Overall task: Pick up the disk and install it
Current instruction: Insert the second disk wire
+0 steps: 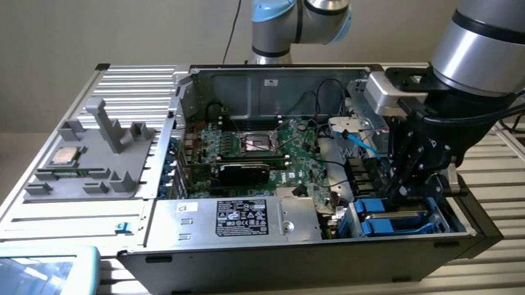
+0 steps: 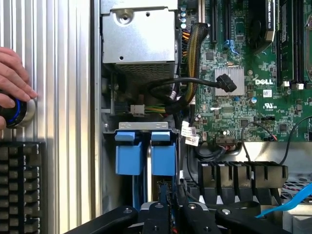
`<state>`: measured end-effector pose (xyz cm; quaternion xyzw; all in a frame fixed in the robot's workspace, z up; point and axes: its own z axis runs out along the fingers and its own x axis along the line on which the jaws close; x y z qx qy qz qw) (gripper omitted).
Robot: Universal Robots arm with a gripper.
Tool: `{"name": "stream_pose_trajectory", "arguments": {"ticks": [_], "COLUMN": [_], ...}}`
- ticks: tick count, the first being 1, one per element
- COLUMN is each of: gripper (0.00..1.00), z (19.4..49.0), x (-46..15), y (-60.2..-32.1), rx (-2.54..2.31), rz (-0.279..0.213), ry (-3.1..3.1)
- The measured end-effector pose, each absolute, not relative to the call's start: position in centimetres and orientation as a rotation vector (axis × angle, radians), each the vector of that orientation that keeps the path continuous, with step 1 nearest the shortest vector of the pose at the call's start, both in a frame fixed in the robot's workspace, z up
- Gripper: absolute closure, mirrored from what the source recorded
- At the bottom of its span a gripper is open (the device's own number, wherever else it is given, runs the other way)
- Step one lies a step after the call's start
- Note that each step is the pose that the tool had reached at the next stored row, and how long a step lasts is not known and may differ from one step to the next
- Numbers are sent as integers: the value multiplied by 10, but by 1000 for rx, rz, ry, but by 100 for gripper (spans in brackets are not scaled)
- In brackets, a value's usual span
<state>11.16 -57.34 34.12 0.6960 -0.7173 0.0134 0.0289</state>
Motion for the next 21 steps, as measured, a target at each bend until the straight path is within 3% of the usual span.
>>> {"name": "stream_pose_trajectory", "arguments": {"ticks": [21], "gripper": [84], "z": [338], "x": [111], "y": [-573], "rx": [2149], "rz": [37], "ry": [-2215]}}
